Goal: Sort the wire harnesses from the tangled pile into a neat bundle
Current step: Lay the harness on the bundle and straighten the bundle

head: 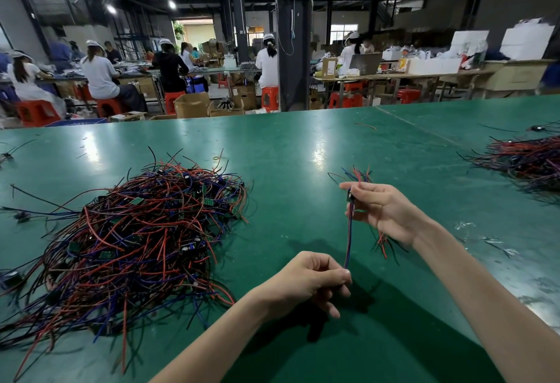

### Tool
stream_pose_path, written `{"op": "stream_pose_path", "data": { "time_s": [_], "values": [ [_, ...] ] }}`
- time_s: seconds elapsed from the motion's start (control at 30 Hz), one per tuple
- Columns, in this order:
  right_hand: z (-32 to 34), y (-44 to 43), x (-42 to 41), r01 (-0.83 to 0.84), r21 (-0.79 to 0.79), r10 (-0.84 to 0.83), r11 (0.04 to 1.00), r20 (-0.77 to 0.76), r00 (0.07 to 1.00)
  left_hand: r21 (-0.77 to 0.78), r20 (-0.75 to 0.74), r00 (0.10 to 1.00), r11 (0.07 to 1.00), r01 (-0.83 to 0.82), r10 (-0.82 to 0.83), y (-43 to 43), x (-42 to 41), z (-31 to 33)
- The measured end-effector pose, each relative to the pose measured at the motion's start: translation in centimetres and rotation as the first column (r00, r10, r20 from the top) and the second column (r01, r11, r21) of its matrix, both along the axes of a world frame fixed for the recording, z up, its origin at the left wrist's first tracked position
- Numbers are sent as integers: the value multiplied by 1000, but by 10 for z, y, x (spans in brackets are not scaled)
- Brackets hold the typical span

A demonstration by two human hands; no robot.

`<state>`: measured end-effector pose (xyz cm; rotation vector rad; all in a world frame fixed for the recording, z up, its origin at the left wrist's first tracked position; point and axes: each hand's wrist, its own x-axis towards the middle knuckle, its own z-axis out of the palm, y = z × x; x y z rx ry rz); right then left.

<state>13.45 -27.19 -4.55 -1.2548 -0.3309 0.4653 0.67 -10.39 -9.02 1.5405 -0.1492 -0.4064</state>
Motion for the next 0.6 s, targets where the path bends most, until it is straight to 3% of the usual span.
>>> {"op": "stream_pose_path", "data": {
  "time_s": [0.17,0.27,0.37,0.5,0.6],
  "values": [
    [21,3,18,197,-104,-190,975,70,979,-30,-32,998,998,-48,47,-1,2,2],
    [40,-2,48,399,-213,-366,892,179,913,-54,-47,998,997,-54,52,-3,3,2],
    [41,-9,79,583,-441,-455,683,367,811,-60,-48,998,997,-48,45,-4,3,3],
    [15,-9,95,644,-701,-267,307,586,765,-53,-47,998,998,-31,29,-2,2,3],
    [-5,-7,96,641,-730,-247,236,593,767,-55,-45,999,998,-26,24,-2,1,4]
  ]
}}
